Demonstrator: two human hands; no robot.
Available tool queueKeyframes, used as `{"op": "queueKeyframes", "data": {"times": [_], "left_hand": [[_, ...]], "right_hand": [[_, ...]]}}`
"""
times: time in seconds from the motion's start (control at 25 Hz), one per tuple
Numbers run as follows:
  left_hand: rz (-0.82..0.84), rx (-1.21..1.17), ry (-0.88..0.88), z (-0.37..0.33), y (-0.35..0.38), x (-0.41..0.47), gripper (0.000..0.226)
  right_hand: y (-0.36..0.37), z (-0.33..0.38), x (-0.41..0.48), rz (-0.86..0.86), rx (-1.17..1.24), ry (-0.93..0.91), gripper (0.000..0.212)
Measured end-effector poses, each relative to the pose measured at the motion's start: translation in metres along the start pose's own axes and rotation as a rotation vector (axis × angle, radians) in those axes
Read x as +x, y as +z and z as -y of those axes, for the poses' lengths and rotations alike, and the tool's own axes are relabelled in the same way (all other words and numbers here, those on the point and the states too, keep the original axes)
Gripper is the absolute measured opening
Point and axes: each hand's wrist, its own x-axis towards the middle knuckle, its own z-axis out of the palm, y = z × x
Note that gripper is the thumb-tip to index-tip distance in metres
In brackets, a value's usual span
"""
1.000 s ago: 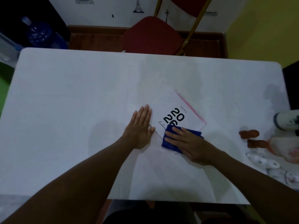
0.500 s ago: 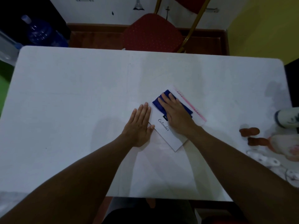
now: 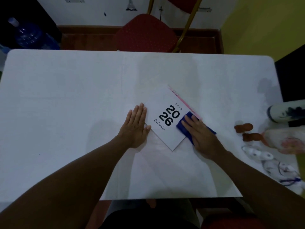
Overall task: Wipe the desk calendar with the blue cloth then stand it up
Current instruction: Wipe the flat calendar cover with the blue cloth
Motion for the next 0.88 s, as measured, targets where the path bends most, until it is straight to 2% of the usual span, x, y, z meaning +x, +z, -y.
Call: {"op": "queueKeyframes", "data": {"times": [0.12, 0.28, 0.4, 0.76, 0.88], "left_hand": [[0.004, 0.008, 0.006, 0.0, 0.0, 0.0, 0.075], [0.02, -0.012, 0.002, 0.001, 0.002, 0.001, 0.073], [0.022, -0.006, 0.002, 0.002, 0.003, 0.002, 0.074], [0.014, 0.008, 0.004, 0.005, 0.007, 0.003, 0.073], [0.022, 0.018, -0.003, 0.006, 0.008, 0.003, 0.073]], "right_hand": [[0.014, 0.031, 0.006, -0.08, 0.043, 0.194, 0.057], [0.035, 0.076, -0.012, 0.018, 0.064, 0.038, 0.058], [0.024, 0.074, -0.005, 0.076, 0.045, -0.014, 0.056], [0.011, 0.063, 0.142, 0.096, -0.015, 0.128, 0.06], [0.019, 0.067, 0.154, 0.066, -0.023, 0.14, 0.06]]}}
